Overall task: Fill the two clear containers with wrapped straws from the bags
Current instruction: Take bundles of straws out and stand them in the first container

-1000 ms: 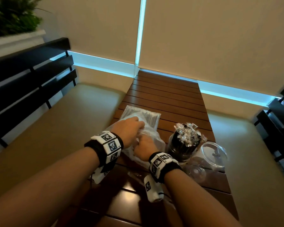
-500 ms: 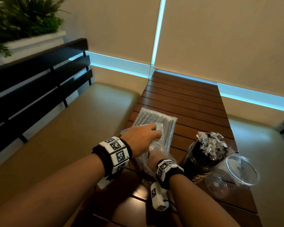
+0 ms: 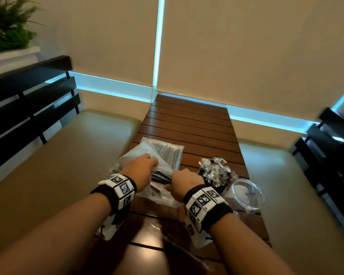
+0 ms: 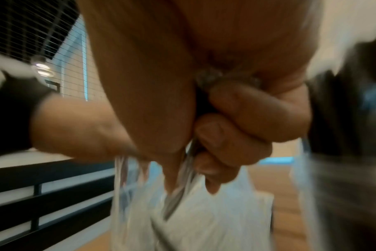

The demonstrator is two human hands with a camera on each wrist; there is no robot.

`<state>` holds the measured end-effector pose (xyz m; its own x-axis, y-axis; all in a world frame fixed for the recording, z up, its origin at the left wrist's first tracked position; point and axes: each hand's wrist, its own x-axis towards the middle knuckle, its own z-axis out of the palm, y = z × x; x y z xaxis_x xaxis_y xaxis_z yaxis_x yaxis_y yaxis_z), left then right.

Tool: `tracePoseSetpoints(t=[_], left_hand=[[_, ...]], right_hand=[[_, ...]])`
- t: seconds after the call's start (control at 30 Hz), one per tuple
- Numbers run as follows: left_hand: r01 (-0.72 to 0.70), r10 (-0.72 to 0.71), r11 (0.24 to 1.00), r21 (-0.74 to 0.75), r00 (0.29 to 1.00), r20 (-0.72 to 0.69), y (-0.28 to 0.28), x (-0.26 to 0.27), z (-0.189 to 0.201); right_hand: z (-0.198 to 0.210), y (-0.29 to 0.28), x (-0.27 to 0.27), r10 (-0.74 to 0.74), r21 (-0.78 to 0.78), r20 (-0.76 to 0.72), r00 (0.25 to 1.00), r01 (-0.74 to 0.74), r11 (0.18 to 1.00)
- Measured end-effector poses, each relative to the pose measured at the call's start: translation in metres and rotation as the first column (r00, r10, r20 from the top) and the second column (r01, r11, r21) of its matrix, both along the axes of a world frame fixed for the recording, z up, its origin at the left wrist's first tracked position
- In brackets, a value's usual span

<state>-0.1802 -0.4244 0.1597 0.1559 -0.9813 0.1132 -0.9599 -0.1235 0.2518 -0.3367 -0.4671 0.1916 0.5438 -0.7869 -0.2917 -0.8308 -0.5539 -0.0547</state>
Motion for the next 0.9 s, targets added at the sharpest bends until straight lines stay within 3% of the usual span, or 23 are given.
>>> tracePoseSetpoints(t=[0.13,0.27,0.43,0.47,0.53,0.63,0.77,0.83,0.9], left_hand=[[-0.078,0.078,0.997,0.022,0.997,-0.001,-0.002,-0.013,0.001],[-0.132,0.129,0.985,0.109,0.991,0.040,-0.001,-0.032,0.009],[-0.102,0.092,0.970,0.218,0.994,0.059,0.006,-0.045,0.010],[-0.064,0.062,0.979,0.195,0.998,0.017,0.007,-0.049,0.015],[0.023,-0.001,0.996,0.089,0.971,-0.238,0.011,-0.060,0.038],[0.138,-0.180,0.984,-0.116,0.750,-0.637,0.015,-0.073,0.086],[0.169,-0.232,0.971,-0.171,0.470,-0.852,0.022,-0.076,0.115],[0.101,-0.207,0.978,-0.184,0.311,-0.928,0.024,-0.076,0.116],[-0.028,-0.182,0.982,-0.185,0.099,-0.978,0.022,-0.080,0.115]], right_hand=[[0.060,0.007,-0.049,0.014,-0.121,-0.106,0.994,-0.027,0.992],[0.111,0.014,-0.091,-0.016,-0.166,-0.121,0.993,-0.005,0.986],[0.147,0.007,-0.118,-0.052,-0.232,0.129,0.990,0.081,0.969],[0.142,0.004,-0.117,-0.047,-0.243,0.209,0.977,0.098,0.965],[0.124,0.003,-0.112,-0.029,-0.224,0.373,0.927,0.121,0.967],[0.089,0.010,-0.099,-0.023,-0.184,0.520,0.854,0.138,0.973],[0.055,0.017,-0.079,-0.060,-0.136,0.667,0.742,0.200,0.970],[0.046,0.019,-0.070,-0.065,-0.149,0.670,0.739,0.220,0.964],[0.036,0.021,-0.060,-0.047,-0.191,0.661,0.749,0.229,0.954]])
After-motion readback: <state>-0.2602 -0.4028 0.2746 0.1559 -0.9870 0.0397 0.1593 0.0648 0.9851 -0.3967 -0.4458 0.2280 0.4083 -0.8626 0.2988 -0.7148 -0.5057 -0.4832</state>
